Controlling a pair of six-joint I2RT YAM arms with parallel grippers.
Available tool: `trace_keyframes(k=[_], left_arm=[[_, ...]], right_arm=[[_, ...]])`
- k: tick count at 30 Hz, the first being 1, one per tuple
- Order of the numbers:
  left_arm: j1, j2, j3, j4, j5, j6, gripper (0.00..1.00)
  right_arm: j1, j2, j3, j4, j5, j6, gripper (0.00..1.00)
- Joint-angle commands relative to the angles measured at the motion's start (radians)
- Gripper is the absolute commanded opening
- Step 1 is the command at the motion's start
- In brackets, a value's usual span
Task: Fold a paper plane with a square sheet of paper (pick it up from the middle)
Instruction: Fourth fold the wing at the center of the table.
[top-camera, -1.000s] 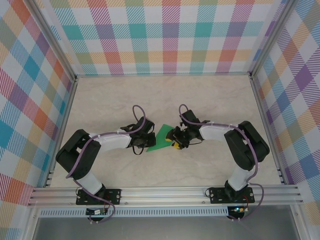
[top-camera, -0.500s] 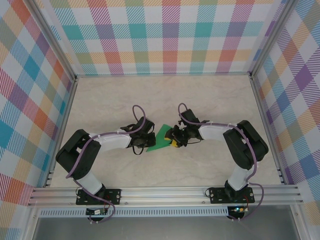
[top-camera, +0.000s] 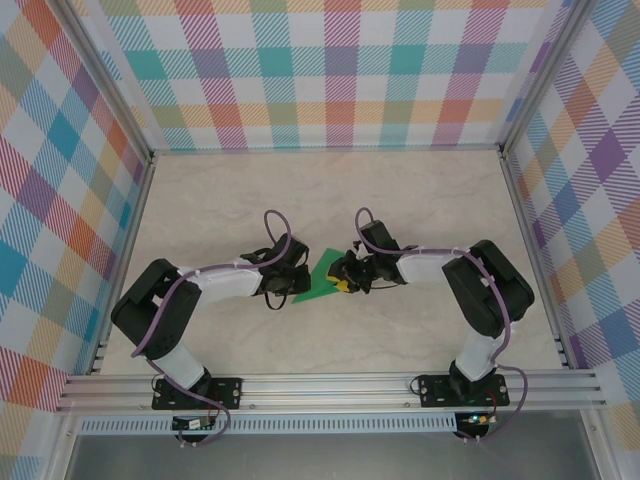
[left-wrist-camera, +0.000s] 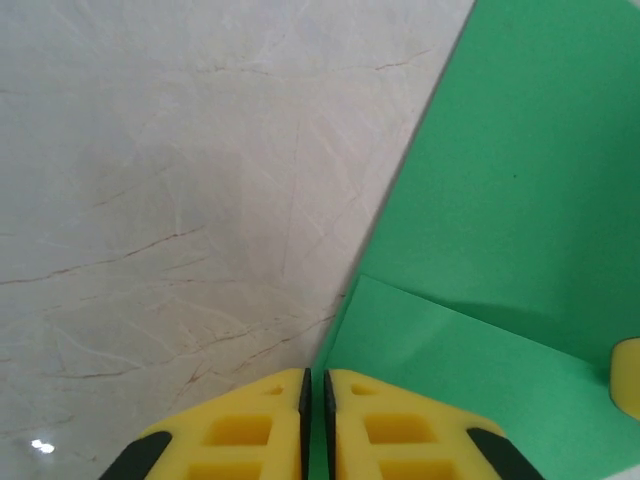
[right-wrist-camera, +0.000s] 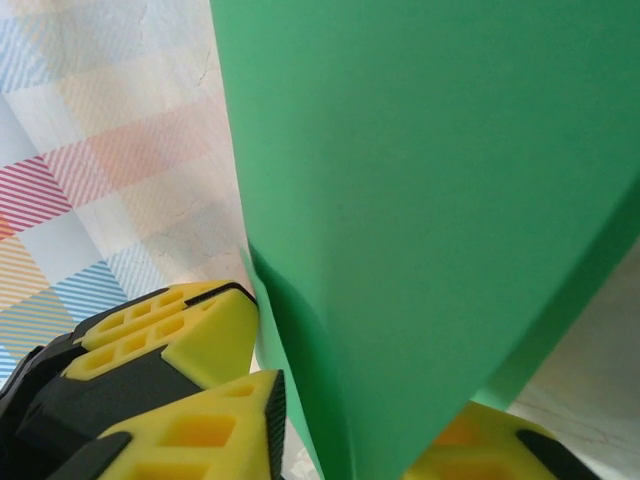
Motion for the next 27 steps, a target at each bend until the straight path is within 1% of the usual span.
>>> trace_keyframes(k=[1, 6, 9, 12, 13, 15, 16, 22, 27], left_arm=[[-0.011, -0.069, -0.001, -0.042, -0.028, -0.013, 0.18], [-0.008, -0.134, -0.004, -0.066, -0.046, -0.006, 0.27], [-0.004, -0.176, -0.008, -0.068, -0.051, -0.001, 0.36], [0.0, -0.218, -0.016, -0.051, -0.048, 0.011, 0.47], [0.0, -0.235, -0.024, -0.03, -0.032, 0.025, 0.53], [0.0, -0.27, -0.049, 0.044, 0.067, 0.076, 0.69], [0.0, -0.29, -0.055, 0.067, 0.09, 0.081, 0.73], [0.001, -0.358, -0.028, 0.061, 0.028, 0.116, 0.84], [0.001, -0.379, -0.018, 0.048, -0.01, 0.162, 0.91]], right_arm=[[0.008, 0.025, -0.008, 0.053, -0.033, 0.029, 0.24], [0.008, 0.006, -0.014, 0.039, -0.019, 0.06, 0.1], [0.006, -0.025, 0.007, -0.034, 0.015, 0.044, 0.05], [-0.003, -0.048, 0.035, -0.103, 0.036, 0.033, 0.03], [-0.007, -0.055, 0.046, -0.135, 0.044, 0.032, 0.03], [-0.015, -0.077, 0.062, -0.17, 0.057, 0.03, 0.03], [-0.019, -0.091, 0.075, -0.192, 0.066, 0.029, 0.03], [-0.027, -0.135, 0.202, -0.352, 0.134, -0.013, 0.02], [-0.024, -0.142, 0.279, -0.423, 0.183, -0.036, 0.03]])
